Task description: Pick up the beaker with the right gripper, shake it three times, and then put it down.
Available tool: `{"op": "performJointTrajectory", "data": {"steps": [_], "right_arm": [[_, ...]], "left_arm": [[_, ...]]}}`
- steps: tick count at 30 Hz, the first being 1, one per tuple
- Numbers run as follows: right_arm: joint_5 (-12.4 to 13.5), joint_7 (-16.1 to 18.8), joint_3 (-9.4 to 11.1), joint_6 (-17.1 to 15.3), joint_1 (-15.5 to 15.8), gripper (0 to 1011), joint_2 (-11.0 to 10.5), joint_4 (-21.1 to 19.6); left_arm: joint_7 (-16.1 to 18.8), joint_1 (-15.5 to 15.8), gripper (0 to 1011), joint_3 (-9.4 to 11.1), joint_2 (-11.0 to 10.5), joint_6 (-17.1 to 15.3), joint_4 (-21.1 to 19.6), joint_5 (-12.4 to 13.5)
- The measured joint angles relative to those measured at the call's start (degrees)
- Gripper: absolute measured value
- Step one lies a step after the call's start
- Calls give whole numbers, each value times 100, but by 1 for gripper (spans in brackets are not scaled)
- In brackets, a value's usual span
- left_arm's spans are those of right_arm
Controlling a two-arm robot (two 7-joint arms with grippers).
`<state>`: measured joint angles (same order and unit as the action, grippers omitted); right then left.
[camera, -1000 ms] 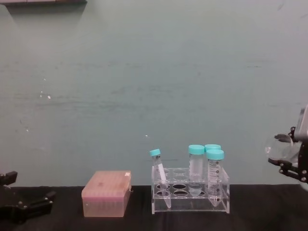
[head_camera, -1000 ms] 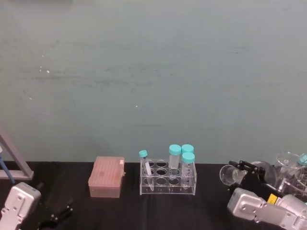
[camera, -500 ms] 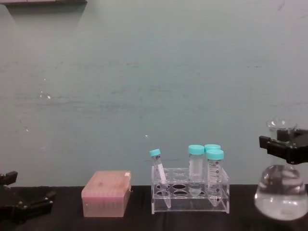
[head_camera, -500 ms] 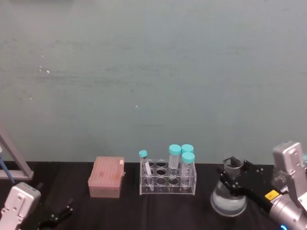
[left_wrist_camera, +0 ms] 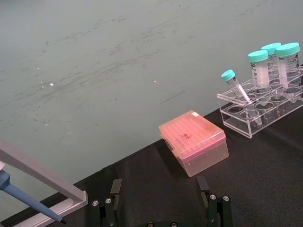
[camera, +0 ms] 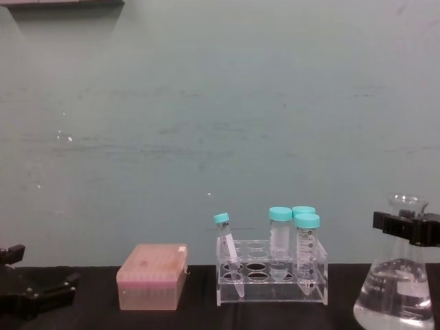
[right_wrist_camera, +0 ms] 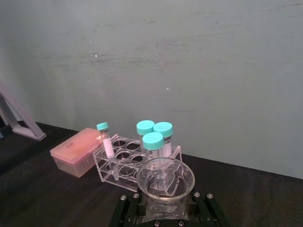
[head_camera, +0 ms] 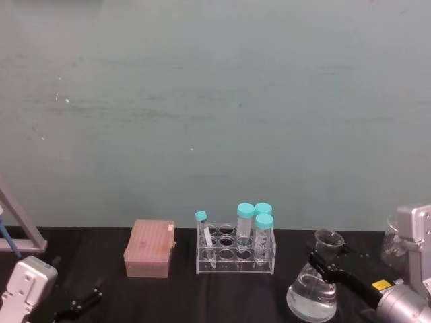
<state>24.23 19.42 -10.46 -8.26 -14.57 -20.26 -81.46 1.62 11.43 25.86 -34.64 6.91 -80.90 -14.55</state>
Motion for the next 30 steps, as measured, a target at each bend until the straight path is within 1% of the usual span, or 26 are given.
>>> {"op": "performJointTrajectory", "data": {"steps": [5, 30], "right_arm": [[52, 1, -96, -47, 23, 450, -71, -63], [50, 7, -75, -48, 24, 450, -50, -54]], "left_arm": [[0, 0, 1000, 0, 0, 0, 0, 0], [0, 0, 1000, 0, 0, 0, 0, 0]]}}
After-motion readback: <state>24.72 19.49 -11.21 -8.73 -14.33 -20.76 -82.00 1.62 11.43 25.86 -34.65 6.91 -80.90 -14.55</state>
